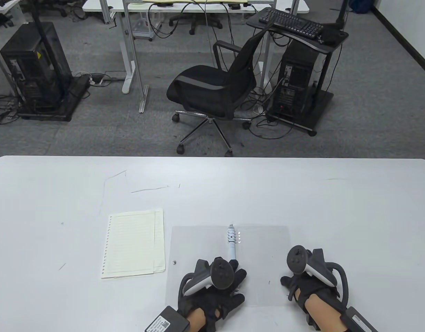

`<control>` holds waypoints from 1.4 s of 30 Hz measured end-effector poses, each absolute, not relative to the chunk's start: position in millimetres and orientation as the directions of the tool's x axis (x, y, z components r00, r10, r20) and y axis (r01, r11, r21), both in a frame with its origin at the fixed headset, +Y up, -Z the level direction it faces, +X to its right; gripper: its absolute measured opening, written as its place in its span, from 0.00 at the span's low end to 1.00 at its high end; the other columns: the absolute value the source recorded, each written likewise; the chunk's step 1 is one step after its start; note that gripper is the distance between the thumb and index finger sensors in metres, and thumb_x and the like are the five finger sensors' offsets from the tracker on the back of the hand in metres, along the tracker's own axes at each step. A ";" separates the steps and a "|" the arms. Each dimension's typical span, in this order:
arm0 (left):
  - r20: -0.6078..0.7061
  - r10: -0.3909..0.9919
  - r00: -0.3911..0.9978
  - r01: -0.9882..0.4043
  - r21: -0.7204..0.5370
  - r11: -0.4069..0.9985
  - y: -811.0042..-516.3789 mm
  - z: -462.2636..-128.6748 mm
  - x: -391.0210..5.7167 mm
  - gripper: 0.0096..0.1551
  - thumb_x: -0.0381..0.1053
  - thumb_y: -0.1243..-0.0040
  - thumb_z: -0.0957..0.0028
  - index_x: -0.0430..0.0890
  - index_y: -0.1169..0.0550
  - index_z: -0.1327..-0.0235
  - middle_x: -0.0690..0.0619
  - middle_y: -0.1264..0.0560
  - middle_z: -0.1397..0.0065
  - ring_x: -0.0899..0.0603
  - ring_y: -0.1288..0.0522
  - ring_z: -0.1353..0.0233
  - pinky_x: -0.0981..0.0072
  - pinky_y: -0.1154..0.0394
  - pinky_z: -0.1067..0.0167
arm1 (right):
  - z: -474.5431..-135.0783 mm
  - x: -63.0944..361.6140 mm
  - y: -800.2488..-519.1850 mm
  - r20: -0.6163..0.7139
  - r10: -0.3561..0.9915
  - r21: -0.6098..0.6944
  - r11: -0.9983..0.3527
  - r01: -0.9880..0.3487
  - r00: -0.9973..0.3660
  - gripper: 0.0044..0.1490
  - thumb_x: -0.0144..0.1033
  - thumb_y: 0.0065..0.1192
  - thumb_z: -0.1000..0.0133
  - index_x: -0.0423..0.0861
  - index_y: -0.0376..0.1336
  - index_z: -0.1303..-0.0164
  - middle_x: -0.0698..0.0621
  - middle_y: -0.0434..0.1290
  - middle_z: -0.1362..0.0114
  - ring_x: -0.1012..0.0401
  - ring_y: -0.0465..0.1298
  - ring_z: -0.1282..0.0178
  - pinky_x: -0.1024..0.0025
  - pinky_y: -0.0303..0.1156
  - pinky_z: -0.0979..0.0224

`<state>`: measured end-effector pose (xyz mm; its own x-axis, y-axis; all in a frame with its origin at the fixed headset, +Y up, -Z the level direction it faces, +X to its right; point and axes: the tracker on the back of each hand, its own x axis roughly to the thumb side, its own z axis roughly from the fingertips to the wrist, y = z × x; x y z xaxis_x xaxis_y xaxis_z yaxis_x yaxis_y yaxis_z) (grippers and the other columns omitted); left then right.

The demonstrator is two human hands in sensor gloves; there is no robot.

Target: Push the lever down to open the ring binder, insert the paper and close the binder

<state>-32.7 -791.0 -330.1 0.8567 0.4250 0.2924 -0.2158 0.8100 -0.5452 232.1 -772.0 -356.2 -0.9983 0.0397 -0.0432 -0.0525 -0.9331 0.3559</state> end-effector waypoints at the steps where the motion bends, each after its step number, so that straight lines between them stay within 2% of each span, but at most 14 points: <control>1: 0.291 0.427 0.856 -0.216 -0.548 0.808 -791.6 -330.0 -32.7 0.42 0.70 0.47 0.50 0.68 0.48 0.24 0.65 0.62 0.14 0.40 0.69 0.17 0.39 0.64 0.27 | -356.3 232.2 -772.0 -0.042 0.039 0.360 -0.932 -0.052 -0.998 0.52 0.58 0.61 0.48 0.48 0.46 0.19 0.33 0.47 0.15 0.32 0.50 0.19 0.28 0.50 0.27; 3: 0.287 0.433 0.854 -0.217 -0.561 0.799 -793.3 -330.5 -33.2 0.42 0.71 0.48 0.50 0.69 0.49 0.25 0.66 0.63 0.14 0.40 0.70 0.17 0.40 0.64 0.27 | -356.8 234.1 -770.6 -0.039 0.057 0.374 -0.925 -0.068 -0.998 0.53 0.59 0.61 0.48 0.49 0.46 0.18 0.33 0.46 0.14 0.33 0.47 0.18 0.28 0.49 0.26; 6: 0.272 0.445 0.853 -0.225 -0.578 0.784 -794.0 -331.6 -34.2 0.42 0.71 0.48 0.50 0.70 0.50 0.25 0.68 0.64 0.15 0.41 0.71 0.17 0.40 0.65 0.27 | -359.6 234.4 -755.6 -0.044 0.178 0.350 -0.919 -0.182 -0.983 0.53 0.58 0.61 0.48 0.49 0.45 0.18 0.39 0.41 0.12 0.34 0.40 0.17 0.27 0.46 0.26; 9: 0.272 0.441 0.855 -0.220 -0.580 0.784 -793.7 -331.8 -33.8 0.42 0.71 0.48 0.50 0.70 0.50 0.25 0.68 0.64 0.15 0.41 0.71 0.17 0.40 0.65 0.27 | -366.2 219.9 -731.6 0.023 0.308 0.254 -0.922 -0.293 -0.951 0.51 0.58 0.60 0.47 0.49 0.47 0.17 0.42 0.43 0.10 0.35 0.42 0.16 0.28 0.48 0.25; 12: 0.270 0.437 0.858 -0.216 -0.581 0.785 -793.5 -331.9 -33.7 0.41 0.71 0.48 0.50 0.70 0.49 0.25 0.68 0.64 0.15 0.41 0.71 0.17 0.40 0.65 0.27 | -379.6 193.3 -716.8 0.118 0.393 0.285 -0.893 -0.348 -0.912 0.49 0.55 0.60 0.46 0.50 0.49 0.17 0.45 0.46 0.10 0.38 0.44 0.15 0.30 0.50 0.24; 15: 0.265 0.438 0.859 -0.219 -0.584 0.782 -793.2 -332.5 -33.9 0.41 0.71 0.48 0.50 0.71 0.49 0.25 0.68 0.63 0.16 0.41 0.70 0.17 0.40 0.65 0.27 | -400.8 159.3 -713.6 0.229 0.475 0.325 -0.860 -0.394 -0.850 0.44 0.50 0.57 0.44 0.53 0.49 0.18 0.50 0.47 0.09 0.45 0.44 0.13 0.33 0.48 0.22; 20: 0.258 0.449 0.855 -0.231 -0.586 0.776 -792.9 -333.3 -34.5 0.40 0.71 0.48 0.50 0.71 0.48 0.25 0.68 0.63 0.16 0.41 0.70 0.17 0.41 0.64 0.27 | -439.5 112.6 -737.1 0.237 0.437 0.387 -0.862 -0.328 -0.868 0.41 0.48 0.55 0.43 0.57 0.49 0.19 0.55 0.48 0.10 0.52 0.44 0.13 0.39 0.42 0.20; 22: 0.258 0.450 0.855 -0.232 -0.586 0.776 -792.9 -333.4 -34.5 0.40 0.71 0.48 0.50 0.71 0.48 0.25 0.68 0.63 0.16 0.41 0.69 0.17 0.41 0.64 0.27 | -445.0 102.3 -745.4 0.225 0.437 0.397 -0.857 -0.328 -0.871 0.41 0.49 0.55 0.44 0.57 0.49 0.19 0.55 0.48 0.10 0.53 0.44 0.13 0.41 0.42 0.20; 26: 0.255 0.453 0.854 -0.239 -0.582 0.777 -792.9 -333.7 -34.6 0.39 0.70 0.48 0.50 0.71 0.47 0.26 0.69 0.62 0.16 0.41 0.69 0.17 0.40 0.64 0.27 | -448.8 92.2 -756.9 0.195 0.318 0.387 -0.894 -0.225 -0.928 0.41 0.51 0.55 0.44 0.58 0.49 0.19 0.55 0.48 0.11 0.53 0.44 0.13 0.42 0.44 0.21; 29: 0.234 0.471 0.850 -0.254 -0.602 0.757 -794.3 -334.9 -35.7 0.39 0.70 0.45 0.50 0.74 0.47 0.27 0.70 0.63 0.16 0.42 0.70 0.17 0.41 0.65 0.27 | -451.3 92.7 -757.5 0.161 0.353 0.370 -0.887 -0.276 -0.922 0.41 0.52 0.56 0.44 0.57 0.50 0.19 0.56 0.51 0.11 0.52 0.46 0.13 0.41 0.45 0.21; 33: 0.124 0.597 0.793 -0.400 -0.634 0.662 -799.2 -338.1 -40.6 0.40 0.65 0.36 0.50 0.79 0.44 0.30 0.71 0.63 0.16 0.45 0.73 0.17 0.44 0.71 0.29 | -458.4 98.5 -759.6 0.077 0.445 0.389 -0.837 -0.385 -0.892 0.40 0.53 0.56 0.44 0.58 0.52 0.20 0.57 0.53 0.12 0.51 0.49 0.14 0.40 0.47 0.21; 35: -0.002 0.672 0.741 -0.503 -0.664 0.553 -803.1 -339.8 -42.0 0.50 0.61 0.30 0.51 0.76 0.51 0.29 0.69 0.67 0.17 0.48 0.76 0.19 0.49 0.75 0.32 | -460.6 100.3 -760.3 0.040 0.470 0.396 -0.818 -0.417 -0.882 0.40 0.53 0.57 0.44 0.58 0.52 0.20 0.58 0.53 0.13 0.52 0.50 0.14 0.40 0.49 0.21; 36: -0.015 0.667 0.745 -0.519 -0.642 0.565 -801.3 -340.1 -41.9 0.52 0.59 0.27 0.53 0.75 0.51 0.29 0.69 0.66 0.17 0.49 0.75 0.19 0.50 0.75 0.31 | -461.8 101.2 -760.4 0.041 0.468 0.384 -0.823 -0.419 -0.883 0.39 0.53 0.57 0.44 0.59 0.53 0.21 0.58 0.54 0.13 0.52 0.52 0.14 0.40 0.50 0.22; 42: 0.031 0.571 0.820 -0.423 -0.641 0.641 -796.5 -341.3 -37.3 0.54 0.59 0.24 0.56 0.75 0.50 0.29 0.70 0.65 0.16 0.47 0.73 0.17 0.46 0.71 0.28 | -469.1 103.3 -761.6 -0.004 0.443 0.439 -0.805 -0.399 -0.897 0.40 0.54 0.58 0.44 0.60 0.52 0.20 0.59 0.53 0.13 0.53 0.53 0.14 0.37 0.50 0.22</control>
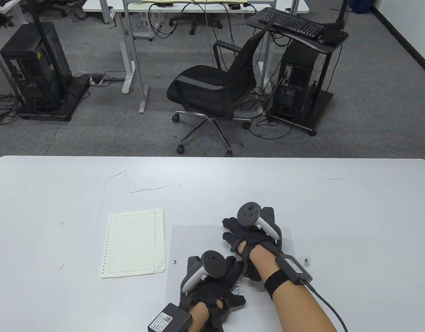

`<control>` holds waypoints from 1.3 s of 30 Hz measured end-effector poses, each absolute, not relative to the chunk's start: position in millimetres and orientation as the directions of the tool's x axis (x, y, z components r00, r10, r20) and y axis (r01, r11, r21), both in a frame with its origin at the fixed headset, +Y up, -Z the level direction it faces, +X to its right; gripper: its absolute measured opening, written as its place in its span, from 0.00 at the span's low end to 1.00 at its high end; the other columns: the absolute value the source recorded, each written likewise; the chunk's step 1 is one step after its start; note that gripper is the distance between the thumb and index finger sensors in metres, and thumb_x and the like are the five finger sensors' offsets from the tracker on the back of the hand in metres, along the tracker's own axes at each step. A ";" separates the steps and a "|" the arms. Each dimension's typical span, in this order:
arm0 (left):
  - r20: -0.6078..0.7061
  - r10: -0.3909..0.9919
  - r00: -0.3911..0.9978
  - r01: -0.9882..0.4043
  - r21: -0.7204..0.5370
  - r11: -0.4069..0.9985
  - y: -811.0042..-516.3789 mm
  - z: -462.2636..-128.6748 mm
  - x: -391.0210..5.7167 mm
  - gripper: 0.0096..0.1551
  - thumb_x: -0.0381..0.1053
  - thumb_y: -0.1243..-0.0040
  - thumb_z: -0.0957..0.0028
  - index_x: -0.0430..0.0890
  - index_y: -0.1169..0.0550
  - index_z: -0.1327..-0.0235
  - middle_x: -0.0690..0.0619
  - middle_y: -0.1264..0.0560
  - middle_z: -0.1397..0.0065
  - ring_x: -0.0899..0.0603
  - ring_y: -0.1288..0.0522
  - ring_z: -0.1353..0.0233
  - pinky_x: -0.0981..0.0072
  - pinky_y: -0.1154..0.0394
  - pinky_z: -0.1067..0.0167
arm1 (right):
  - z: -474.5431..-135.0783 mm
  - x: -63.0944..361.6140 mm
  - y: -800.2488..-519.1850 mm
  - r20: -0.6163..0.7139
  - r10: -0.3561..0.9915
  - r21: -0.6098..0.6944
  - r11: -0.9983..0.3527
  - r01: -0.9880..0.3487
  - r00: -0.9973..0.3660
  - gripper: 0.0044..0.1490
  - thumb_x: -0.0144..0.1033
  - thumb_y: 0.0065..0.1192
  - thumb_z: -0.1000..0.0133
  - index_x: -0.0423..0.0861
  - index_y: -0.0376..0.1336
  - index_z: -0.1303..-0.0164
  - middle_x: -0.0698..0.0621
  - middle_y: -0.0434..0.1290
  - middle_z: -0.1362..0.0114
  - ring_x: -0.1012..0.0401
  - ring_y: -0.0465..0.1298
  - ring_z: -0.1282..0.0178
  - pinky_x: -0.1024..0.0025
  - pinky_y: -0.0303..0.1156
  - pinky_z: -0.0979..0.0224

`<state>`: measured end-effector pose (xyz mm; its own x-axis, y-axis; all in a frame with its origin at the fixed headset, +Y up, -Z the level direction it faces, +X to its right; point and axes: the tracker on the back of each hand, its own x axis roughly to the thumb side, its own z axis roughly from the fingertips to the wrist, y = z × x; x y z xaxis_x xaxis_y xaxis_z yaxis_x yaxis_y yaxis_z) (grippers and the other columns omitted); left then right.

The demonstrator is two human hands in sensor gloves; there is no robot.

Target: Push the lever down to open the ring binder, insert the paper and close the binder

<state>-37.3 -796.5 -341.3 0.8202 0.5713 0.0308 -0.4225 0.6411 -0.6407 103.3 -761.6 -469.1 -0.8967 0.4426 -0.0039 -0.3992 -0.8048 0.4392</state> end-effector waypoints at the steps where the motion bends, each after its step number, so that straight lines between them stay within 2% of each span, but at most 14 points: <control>1: 0.058 0.553 0.831 -0.396 -0.639 0.660 -794.7 -340.5 -37.3 0.54 0.61 0.26 0.56 0.76 0.50 0.29 0.70 0.66 0.16 0.46 0.73 0.17 0.45 0.70 0.29 | -469.3 103.7 -762.2 0.005 0.436 0.442 -0.808 -0.389 -0.900 0.40 0.54 0.58 0.45 0.62 0.51 0.21 0.61 0.53 0.14 0.54 0.53 0.14 0.36 0.50 0.23; 3: 0.065 0.541 0.839 -0.383 -0.637 0.670 -795.5 -339.6 -36.2 0.52 0.61 0.27 0.56 0.77 0.50 0.30 0.70 0.65 0.16 0.46 0.72 0.17 0.45 0.70 0.28 | -470.1 103.4 -762.9 0.009 0.457 0.416 -0.810 -0.412 -0.890 0.40 0.55 0.58 0.45 0.62 0.53 0.21 0.60 0.55 0.14 0.53 0.54 0.15 0.35 0.51 0.23; 6: 0.054 0.547 0.835 -0.390 -0.642 0.660 -796.3 -340.7 -38.5 0.52 0.63 0.28 0.56 0.76 0.50 0.29 0.71 0.65 0.16 0.47 0.72 0.17 0.46 0.70 0.28 | -465.4 103.4 -765.0 0.034 0.460 0.430 -0.808 -0.402 -0.887 0.41 0.55 0.58 0.45 0.61 0.50 0.20 0.60 0.52 0.13 0.53 0.52 0.14 0.35 0.49 0.23; 8: 0.053 0.550 0.833 -0.395 -0.640 0.660 -796.5 -340.6 -38.8 0.51 0.63 0.28 0.55 0.75 0.49 0.28 0.71 0.65 0.17 0.47 0.72 0.17 0.46 0.70 0.28 | -459.7 105.0 -764.8 0.061 0.476 0.490 -0.780 -0.390 -0.877 0.47 0.55 0.57 0.45 0.60 0.41 0.20 0.57 0.45 0.10 0.51 0.44 0.13 0.33 0.44 0.23; 10: 0.056 0.550 0.833 -0.393 -0.640 0.660 -797.0 -340.8 -38.6 0.51 0.63 0.28 0.55 0.74 0.49 0.27 0.70 0.65 0.16 0.47 0.72 0.17 0.46 0.70 0.28 | -450.4 112.3 -757.1 0.068 0.459 0.443 -0.809 -0.385 -0.886 0.51 0.56 0.57 0.45 0.56 0.36 0.20 0.53 0.39 0.10 0.48 0.41 0.14 0.32 0.44 0.23; 12: 0.054 0.551 0.833 -0.393 -0.644 0.657 -796.5 -340.9 -38.5 0.51 0.63 0.28 0.55 0.74 0.49 0.27 0.70 0.66 0.17 0.47 0.72 0.17 0.46 0.70 0.28 | -438.4 124.2 -745.2 0.098 0.433 0.360 -0.855 -0.374 -0.896 0.50 0.55 0.57 0.46 0.54 0.39 0.19 0.49 0.43 0.10 0.46 0.43 0.14 0.34 0.45 0.23; 17: 0.054 0.555 0.830 -0.395 -0.645 0.654 -796.5 -340.5 -38.5 0.51 0.63 0.29 0.54 0.74 0.49 0.27 0.70 0.66 0.17 0.47 0.73 0.17 0.47 0.70 0.28 | -397.6 173.7 -730.9 0.062 0.297 0.387 -0.887 -0.251 -0.953 0.49 0.56 0.57 0.45 0.53 0.42 0.18 0.48 0.44 0.10 0.45 0.42 0.14 0.34 0.45 0.23; 20: 0.057 0.556 0.829 -0.396 -0.642 0.656 -796.6 -340.4 -38.4 0.51 0.63 0.29 0.54 0.74 0.49 0.27 0.70 0.66 0.17 0.47 0.73 0.17 0.46 0.70 0.29 | -376.4 211.8 -741.4 -0.004 0.240 0.359 -0.906 -0.225 -0.971 0.49 0.56 0.57 0.45 0.53 0.43 0.17 0.47 0.43 0.10 0.44 0.42 0.14 0.33 0.44 0.23; 23: 0.059 0.556 0.829 -0.395 -0.642 0.657 -796.8 -340.6 -38.3 0.51 0.62 0.29 0.54 0.73 0.49 0.27 0.70 0.66 0.17 0.47 0.73 0.17 0.46 0.70 0.28 | -364.5 242.0 -763.9 -0.098 0.220 0.360 -0.902 -0.241 -0.971 0.49 0.57 0.56 0.45 0.53 0.42 0.17 0.48 0.42 0.10 0.43 0.40 0.14 0.32 0.43 0.23; 26: 0.062 0.557 0.828 -0.396 -0.639 0.659 -796.8 -340.3 -38.1 0.51 0.62 0.29 0.54 0.73 0.49 0.27 0.69 0.66 0.16 0.47 0.73 0.17 0.46 0.70 0.28 | -360.9 254.4 -780.7 -0.168 0.281 0.390 -0.861 -0.326 -0.945 0.49 0.57 0.57 0.45 0.55 0.42 0.18 0.52 0.39 0.10 0.44 0.39 0.15 0.32 0.43 0.24; 28: 0.063 0.561 0.826 -0.399 -0.637 0.659 -796.8 -340.5 -38.5 0.51 0.62 0.29 0.54 0.73 0.49 0.27 0.69 0.65 0.16 0.46 0.72 0.17 0.46 0.70 0.28 | -360.9 255.8 -782.9 -0.190 0.314 0.437 -0.822 -0.366 -0.930 0.51 0.58 0.57 0.45 0.56 0.38 0.18 0.54 0.33 0.11 0.46 0.32 0.16 0.33 0.36 0.24; 32: 0.062 0.590 0.805 -0.428 -0.628 0.650 -794.3 -340.5 -40.5 0.50 0.60 0.28 0.54 0.72 0.48 0.27 0.67 0.63 0.15 0.45 0.71 0.16 0.44 0.69 0.28 | -360.6 253.4 -786.6 -0.173 0.270 0.455 -0.831 -0.319 -0.947 0.53 0.58 0.58 0.45 0.56 0.35 0.19 0.54 0.30 0.12 0.46 0.30 0.16 0.33 0.34 0.24; 35: 0.043 0.608 0.793 -0.455 -0.621 0.638 -781.6 -343.4 -49.6 0.50 0.60 0.28 0.53 0.71 0.47 0.27 0.65 0.61 0.15 0.41 0.69 0.16 0.41 0.66 0.27 | -360.2 252.3 -787.2 -0.161 0.256 0.462 -0.834 -0.302 -0.953 0.53 0.58 0.57 0.45 0.56 0.34 0.19 0.53 0.28 0.13 0.46 0.29 0.17 0.33 0.34 0.24; 39: 0.037 0.654 0.756 -0.562 -0.474 0.677 -726.6 -348.8 -80.4 0.48 0.60 0.29 0.52 0.70 0.46 0.26 0.65 0.61 0.15 0.40 0.69 0.16 0.40 0.66 0.27 | -360.2 254.1 -787.8 -0.167 0.283 0.474 -0.817 -0.329 -0.944 0.54 0.58 0.57 0.45 0.56 0.33 0.19 0.54 0.27 0.13 0.46 0.27 0.17 0.33 0.32 0.25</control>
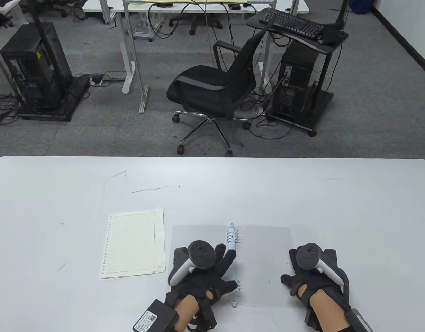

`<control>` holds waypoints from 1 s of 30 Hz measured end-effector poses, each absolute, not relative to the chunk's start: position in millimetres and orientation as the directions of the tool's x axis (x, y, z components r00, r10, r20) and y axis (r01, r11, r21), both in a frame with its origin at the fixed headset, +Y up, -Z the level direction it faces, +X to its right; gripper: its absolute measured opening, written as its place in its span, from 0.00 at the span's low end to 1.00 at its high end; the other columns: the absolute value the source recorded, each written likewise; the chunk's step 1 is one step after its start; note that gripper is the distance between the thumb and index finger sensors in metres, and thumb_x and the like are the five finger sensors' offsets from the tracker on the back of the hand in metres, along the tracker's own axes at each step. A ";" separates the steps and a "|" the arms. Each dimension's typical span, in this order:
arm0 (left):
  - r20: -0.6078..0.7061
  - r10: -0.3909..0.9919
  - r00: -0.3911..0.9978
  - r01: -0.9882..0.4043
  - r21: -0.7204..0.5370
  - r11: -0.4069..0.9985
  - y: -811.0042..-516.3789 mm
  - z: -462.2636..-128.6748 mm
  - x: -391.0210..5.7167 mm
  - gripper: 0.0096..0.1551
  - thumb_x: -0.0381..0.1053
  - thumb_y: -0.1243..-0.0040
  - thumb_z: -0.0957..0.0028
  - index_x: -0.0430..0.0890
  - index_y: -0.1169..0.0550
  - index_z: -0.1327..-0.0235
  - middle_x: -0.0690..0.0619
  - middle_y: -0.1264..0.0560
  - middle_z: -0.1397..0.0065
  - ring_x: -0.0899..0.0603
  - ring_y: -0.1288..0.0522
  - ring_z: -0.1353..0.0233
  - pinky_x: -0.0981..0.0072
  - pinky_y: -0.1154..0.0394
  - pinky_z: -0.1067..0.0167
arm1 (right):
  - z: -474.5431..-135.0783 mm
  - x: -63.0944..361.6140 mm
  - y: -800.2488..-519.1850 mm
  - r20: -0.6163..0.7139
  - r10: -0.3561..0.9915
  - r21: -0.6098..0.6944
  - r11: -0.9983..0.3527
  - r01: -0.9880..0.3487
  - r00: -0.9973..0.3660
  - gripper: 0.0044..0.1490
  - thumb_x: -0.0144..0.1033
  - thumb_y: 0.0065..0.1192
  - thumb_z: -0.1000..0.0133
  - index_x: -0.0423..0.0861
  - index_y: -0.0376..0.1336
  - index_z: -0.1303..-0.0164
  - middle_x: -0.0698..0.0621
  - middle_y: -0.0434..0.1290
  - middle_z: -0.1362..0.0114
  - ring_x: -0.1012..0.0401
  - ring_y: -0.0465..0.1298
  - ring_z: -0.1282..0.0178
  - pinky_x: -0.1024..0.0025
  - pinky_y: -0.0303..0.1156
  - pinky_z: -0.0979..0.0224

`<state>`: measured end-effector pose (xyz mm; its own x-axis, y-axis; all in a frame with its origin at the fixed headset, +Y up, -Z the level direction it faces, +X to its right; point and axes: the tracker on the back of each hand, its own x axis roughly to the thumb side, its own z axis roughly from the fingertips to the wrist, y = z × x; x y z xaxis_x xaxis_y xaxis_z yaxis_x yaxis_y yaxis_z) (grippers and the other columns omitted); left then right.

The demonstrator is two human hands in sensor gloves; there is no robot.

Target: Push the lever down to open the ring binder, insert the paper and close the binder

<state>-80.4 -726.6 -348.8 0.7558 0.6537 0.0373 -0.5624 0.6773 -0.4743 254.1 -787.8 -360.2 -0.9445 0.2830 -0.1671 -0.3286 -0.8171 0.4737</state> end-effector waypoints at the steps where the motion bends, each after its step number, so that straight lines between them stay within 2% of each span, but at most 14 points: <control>1: 0.038 0.664 0.747 -0.588 -0.428 0.686 -712.3 -350.2 -88.3 0.48 0.60 0.29 0.52 0.70 0.46 0.26 0.65 0.61 0.14 0.40 0.69 0.16 0.39 0.65 0.27 | -360.2 254.3 -787.9 -0.165 0.285 0.476 -0.816 -0.329 -0.944 0.54 0.59 0.57 0.45 0.56 0.33 0.19 0.54 0.26 0.13 0.46 0.27 0.17 0.33 0.32 0.25; 5: 0.021 0.682 0.731 -0.654 -0.264 0.709 -658.3 -359.5 -121.7 0.47 0.60 0.28 0.52 0.70 0.45 0.26 0.65 0.60 0.14 0.39 0.68 0.15 0.39 0.65 0.26 | -360.2 253.5 -787.5 -0.160 0.283 0.490 -0.809 -0.325 -0.946 0.54 0.59 0.56 0.44 0.56 0.32 0.20 0.53 0.25 0.14 0.46 0.26 0.18 0.33 0.31 0.25; 7: -0.001 0.635 0.772 -0.621 -0.211 0.755 -642.5 -367.0 -137.8 0.47 0.61 0.29 0.52 0.70 0.45 0.25 0.65 0.61 0.14 0.39 0.69 0.15 0.39 0.65 0.26 | -360.4 252.7 -787.2 -0.156 0.277 0.493 -0.810 -0.318 -0.948 0.55 0.60 0.56 0.44 0.55 0.31 0.20 0.53 0.25 0.14 0.45 0.26 0.18 0.32 0.31 0.25; 14: -0.164 0.592 0.789 -0.605 -0.040 0.795 -626.9 -400.5 -205.5 0.48 0.61 0.29 0.51 0.71 0.46 0.25 0.66 0.62 0.14 0.40 0.70 0.15 0.39 0.66 0.25 | -360.0 252.4 -787.2 -0.155 0.299 0.509 -0.792 -0.336 -0.941 0.56 0.60 0.55 0.44 0.54 0.30 0.20 0.52 0.23 0.14 0.44 0.24 0.19 0.31 0.29 0.26; 17: -0.271 0.589 0.762 -0.608 0.017 0.794 -640.9 -420.3 -236.6 0.48 0.62 0.30 0.51 0.72 0.48 0.25 0.67 0.64 0.14 0.40 0.72 0.15 0.39 0.68 0.25 | -359.9 252.2 -787.3 -0.156 0.301 0.512 -0.790 -0.338 -0.941 0.56 0.60 0.55 0.44 0.54 0.30 0.20 0.52 0.23 0.14 0.44 0.24 0.19 0.31 0.29 0.27; 20: -0.379 0.582 0.719 -0.627 0.006 0.779 -672.8 -440.4 -265.6 0.49 0.64 0.32 0.50 0.72 0.51 0.26 0.68 0.65 0.15 0.41 0.73 0.16 0.40 0.68 0.25 | -359.8 252.0 -787.3 -0.156 0.302 0.514 -0.789 -0.338 -0.941 0.56 0.60 0.55 0.44 0.54 0.29 0.20 0.52 0.22 0.14 0.45 0.23 0.19 0.31 0.29 0.27; 24: -0.541 0.553 0.634 -0.674 -0.037 0.738 -730.0 -454.9 -300.6 0.52 0.66 0.33 0.51 0.72 0.56 0.27 0.68 0.70 0.17 0.42 0.76 0.17 0.41 0.70 0.26 | -359.8 252.2 -787.2 -0.157 0.305 0.516 -0.786 -0.341 -0.939 0.56 0.61 0.55 0.44 0.54 0.29 0.20 0.52 0.22 0.15 0.44 0.23 0.19 0.31 0.29 0.27; 27: -0.601 0.522 0.605 -0.690 -0.068 0.721 -760.7 -457.2 -315.9 0.56 0.66 0.33 0.51 0.70 0.61 0.29 0.68 0.74 0.19 0.43 0.80 0.20 0.42 0.73 0.28 | -359.8 252.7 -787.3 -0.159 0.309 0.516 -0.784 -0.346 -0.938 0.55 0.61 0.54 0.44 0.54 0.30 0.20 0.52 0.22 0.14 0.45 0.23 0.19 0.31 0.29 0.27; 30: -0.635 0.518 0.573 -0.722 -0.092 0.686 -779.5 -458.4 -325.4 0.57 0.65 0.31 0.52 0.70 0.60 0.29 0.69 0.74 0.19 0.44 0.81 0.21 0.43 0.75 0.29 | -360.1 252.8 -787.3 -0.160 0.309 0.517 -0.783 -0.346 -0.938 0.55 0.61 0.54 0.44 0.54 0.30 0.20 0.52 0.22 0.15 0.45 0.23 0.19 0.32 0.29 0.27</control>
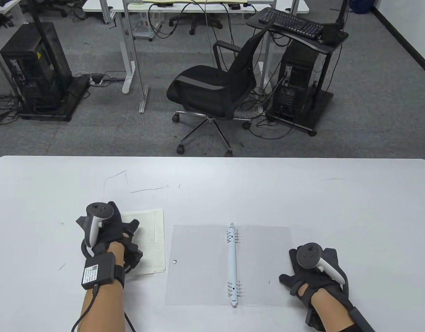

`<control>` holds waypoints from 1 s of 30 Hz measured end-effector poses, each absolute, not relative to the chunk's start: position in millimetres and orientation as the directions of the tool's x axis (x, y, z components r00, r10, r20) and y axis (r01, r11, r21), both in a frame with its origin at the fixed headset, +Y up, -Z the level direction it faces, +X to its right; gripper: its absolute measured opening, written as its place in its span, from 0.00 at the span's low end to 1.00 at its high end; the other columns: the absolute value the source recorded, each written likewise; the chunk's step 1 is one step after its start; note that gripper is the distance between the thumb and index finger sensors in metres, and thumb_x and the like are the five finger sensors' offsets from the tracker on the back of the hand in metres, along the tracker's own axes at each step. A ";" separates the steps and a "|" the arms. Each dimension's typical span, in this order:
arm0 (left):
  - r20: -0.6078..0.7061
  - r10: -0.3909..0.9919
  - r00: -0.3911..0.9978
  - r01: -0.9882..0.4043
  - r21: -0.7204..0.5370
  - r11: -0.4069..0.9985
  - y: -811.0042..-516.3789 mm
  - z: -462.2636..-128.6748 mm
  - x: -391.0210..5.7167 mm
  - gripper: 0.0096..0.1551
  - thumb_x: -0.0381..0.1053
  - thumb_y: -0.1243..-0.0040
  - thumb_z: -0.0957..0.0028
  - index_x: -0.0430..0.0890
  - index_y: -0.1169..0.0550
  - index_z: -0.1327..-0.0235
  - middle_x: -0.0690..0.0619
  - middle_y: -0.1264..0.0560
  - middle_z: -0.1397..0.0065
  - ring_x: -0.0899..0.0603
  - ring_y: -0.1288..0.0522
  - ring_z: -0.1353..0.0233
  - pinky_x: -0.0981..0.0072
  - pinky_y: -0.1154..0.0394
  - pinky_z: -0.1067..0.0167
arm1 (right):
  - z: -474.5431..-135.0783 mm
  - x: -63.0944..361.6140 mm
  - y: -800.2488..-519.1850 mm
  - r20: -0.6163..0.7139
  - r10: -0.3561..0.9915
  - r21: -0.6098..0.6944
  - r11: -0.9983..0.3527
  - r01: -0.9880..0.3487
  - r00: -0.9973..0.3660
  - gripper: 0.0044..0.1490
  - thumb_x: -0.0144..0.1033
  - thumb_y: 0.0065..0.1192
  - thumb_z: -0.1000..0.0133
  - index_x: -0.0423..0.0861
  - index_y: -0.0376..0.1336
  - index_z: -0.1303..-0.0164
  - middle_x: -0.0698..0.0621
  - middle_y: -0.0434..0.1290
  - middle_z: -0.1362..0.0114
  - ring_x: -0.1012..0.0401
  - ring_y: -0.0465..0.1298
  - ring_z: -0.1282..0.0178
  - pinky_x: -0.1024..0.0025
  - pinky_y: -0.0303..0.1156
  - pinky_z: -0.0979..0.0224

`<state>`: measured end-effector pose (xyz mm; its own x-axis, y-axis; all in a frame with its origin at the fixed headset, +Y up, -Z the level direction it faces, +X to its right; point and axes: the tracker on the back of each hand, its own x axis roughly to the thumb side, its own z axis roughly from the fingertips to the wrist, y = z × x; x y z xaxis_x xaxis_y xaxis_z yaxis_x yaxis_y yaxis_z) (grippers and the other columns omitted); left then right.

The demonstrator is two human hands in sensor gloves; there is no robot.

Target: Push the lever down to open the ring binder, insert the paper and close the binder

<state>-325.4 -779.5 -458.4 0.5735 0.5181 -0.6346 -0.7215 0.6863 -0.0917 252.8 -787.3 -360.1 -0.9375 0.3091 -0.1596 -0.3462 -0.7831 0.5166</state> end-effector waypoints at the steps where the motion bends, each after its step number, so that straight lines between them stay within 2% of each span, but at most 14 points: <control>1: -0.647 0.508 0.569 -0.726 -0.105 0.680 -784.6 -458.8 -328.2 0.57 0.64 0.30 0.52 0.70 0.59 0.29 0.68 0.73 0.19 0.44 0.81 0.21 0.43 0.75 0.29 | -360.1 252.7 -787.3 -0.159 0.308 0.517 -0.783 -0.345 -0.938 0.55 0.61 0.54 0.44 0.55 0.29 0.20 0.52 0.22 0.15 0.45 0.23 0.19 0.32 0.29 0.27; 6: -0.673 0.482 0.560 -0.736 -0.138 0.663 -801.1 -458.2 -335.0 0.56 0.61 0.29 0.52 0.69 0.58 0.29 0.65 0.71 0.18 0.44 0.79 0.21 0.43 0.74 0.29 | -360.2 252.9 -787.2 -0.160 0.306 0.518 -0.784 -0.343 -0.939 0.55 0.61 0.54 0.43 0.55 0.29 0.20 0.52 0.22 0.15 0.45 0.23 0.19 0.32 0.29 0.27; 9: -0.669 0.530 0.521 -0.777 -0.114 0.619 -803.9 -458.4 -336.4 0.56 0.60 0.28 0.52 0.69 0.56 0.28 0.65 0.70 0.18 0.44 0.80 0.21 0.44 0.76 0.31 | -360.2 252.9 -787.3 -0.160 0.306 0.519 -0.783 -0.344 -0.938 0.55 0.61 0.54 0.43 0.55 0.29 0.20 0.52 0.22 0.15 0.45 0.23 0.19 0.32 0.28 0.27; 13: -0.680 0.501 0.536 -0.752 -0.115 0.650 -800.9 -458.0 -335.8 0.55 0.60 0.27 0.53 0.70 0.54 0.28 0.68 0.67 0.16 0.44 0.78 0.20 0.43 0.74 0.30 | -360.1 252.9 -787.3 -0.160 0.306 0.519 -0.782 -0.344 -0.938 0.55 0.61 0.54 0.43 0.55 0.29 0.20 0.52 0.22 0.15 0.45 0.23 0.20 0.32 0.28 0.27; 18: -0.687 0.459 0.563 -0.677 -0.065 0.733 -795.0 -452.1 -339.4 0.52 0.59 0.26 0.54 0.72 0.49 0.28 0.73 0.55 0.14 0.47 0.67 0.14 0.41 0.67 0.24 | -360.0 252.8 -787.5 -0.161 0.310 0.521 -0.780 -0.348 -0.937 0.55 0.61 0.54 0.43 0.55 0.29 0.20 0.52 0.22 0.15 0.45 0.22 0.20 0.32 0.28 0.27; 23: -0.672 0.416 0.612 -0.590 -0.037 0.807 -786.7 -445.0 -338.0 0.51 0.58 0.24 0.55 0.73 0.46 0.29 0.72 0.44 0.15 0.47 0.56 0.11 0.37 0.59 0.22 | -359.7 252.8 -787.9 -0.161 0.312 0.521 -0.779 -0.349 -0.936 0.56 0.61 0.54 0.44 0.55 0.29 0.20 0.52 0.21 0.15 0.45 0.22 0.20 0.32 0.28 0.27; 27: -0.625 0.412 0.663 -0.498 0.043 0.866 -779.7 -433.7 -332.5 0.52 0.55 0.18 0.58 0.70 0.42 0.29 0.69 0.30 0.22 0.47 0.40 0.15 0.37 0.49 0.21 | -359.6 252.6 -788.1 -0.163 0.316 0.522 -0.776 -0.354 -0.935 0.56 0.61 0.54 0.43 0.55 0.28 0.20 0.52 0.21 0.15 0.45 0.22 0.20 0.32 0.27 0.28; 30: -0.593 0.412 0.692 -0.454 0.087 0.887 -776.2 -422.6 -328.4 0.53 0.54 0.15 0.59 0.65 0.39 0.28 0.67 0.21 0.32 0.46 0.31 0.21 0.38 0.43 0.22 | -359.6 252.8 -788.1 -0.164 0.321 0.523 -0.773 -0.358 -0.933 0.56 0.61 0.54 0.43 0.55 0.28 0.20 0.52 0.21 0.15 0.45 0.22 0.20 0.32 0.27 0.28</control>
<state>-328.4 -776.2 -422.6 0.6917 0.4120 -0.5932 -0.4535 0.8870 0.0872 252.8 -788.1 -359.6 -0.9327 0.3210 -0.1645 -0.3584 -0.7733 0.5230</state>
